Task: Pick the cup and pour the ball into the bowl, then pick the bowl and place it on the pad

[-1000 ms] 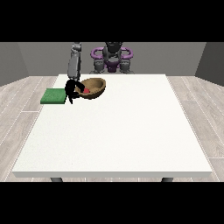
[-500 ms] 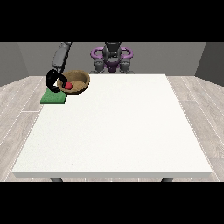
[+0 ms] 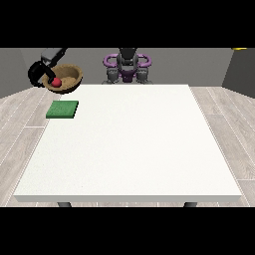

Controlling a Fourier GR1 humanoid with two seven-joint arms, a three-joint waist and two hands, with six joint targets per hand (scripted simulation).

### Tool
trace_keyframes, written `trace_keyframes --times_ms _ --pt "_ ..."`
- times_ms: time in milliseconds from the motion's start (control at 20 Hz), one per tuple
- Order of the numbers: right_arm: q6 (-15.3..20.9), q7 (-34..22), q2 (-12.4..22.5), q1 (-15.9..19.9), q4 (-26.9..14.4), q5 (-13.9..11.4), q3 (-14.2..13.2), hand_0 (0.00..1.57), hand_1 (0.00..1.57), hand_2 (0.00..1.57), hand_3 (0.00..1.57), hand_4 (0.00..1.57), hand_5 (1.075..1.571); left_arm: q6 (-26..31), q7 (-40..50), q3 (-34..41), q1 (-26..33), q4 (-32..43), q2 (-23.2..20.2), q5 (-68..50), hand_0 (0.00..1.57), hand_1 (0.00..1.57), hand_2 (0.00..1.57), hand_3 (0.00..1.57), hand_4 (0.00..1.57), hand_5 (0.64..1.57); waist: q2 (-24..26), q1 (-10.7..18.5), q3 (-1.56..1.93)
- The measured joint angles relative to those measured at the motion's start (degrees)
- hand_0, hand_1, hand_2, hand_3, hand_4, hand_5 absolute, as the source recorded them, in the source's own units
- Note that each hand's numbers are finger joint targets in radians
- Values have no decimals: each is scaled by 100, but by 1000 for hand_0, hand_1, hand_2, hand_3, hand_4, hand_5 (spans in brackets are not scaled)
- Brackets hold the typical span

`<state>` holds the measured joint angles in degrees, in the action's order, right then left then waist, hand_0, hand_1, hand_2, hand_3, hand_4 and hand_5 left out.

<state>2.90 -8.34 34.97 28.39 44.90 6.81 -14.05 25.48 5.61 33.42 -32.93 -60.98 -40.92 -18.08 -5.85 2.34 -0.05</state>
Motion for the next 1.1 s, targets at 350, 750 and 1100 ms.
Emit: trace_keyframes --times_ms 350,750,1100 --pt "-335 228 337 61 -190 85 -280 1571 1571 1571 489 1073 1568 105 -547 90 184 193 -142 -27 0 0 0 0 1215 1553 -353 -36 4" --pt "-209 422 -16 259 -495 257 -484 1571 1571 1571 537 1017 1571 266 -837 115 162 402 -355 -131 0 0 0 0 1205 1555 -650 74 6" --pt "-223 542 -132 289 -862 449 -715 1571 1571 1571 1011 527 1568 171 -840 34 215 321 -374 -161 0 0 0 0 1190 1562 -596 58 9"
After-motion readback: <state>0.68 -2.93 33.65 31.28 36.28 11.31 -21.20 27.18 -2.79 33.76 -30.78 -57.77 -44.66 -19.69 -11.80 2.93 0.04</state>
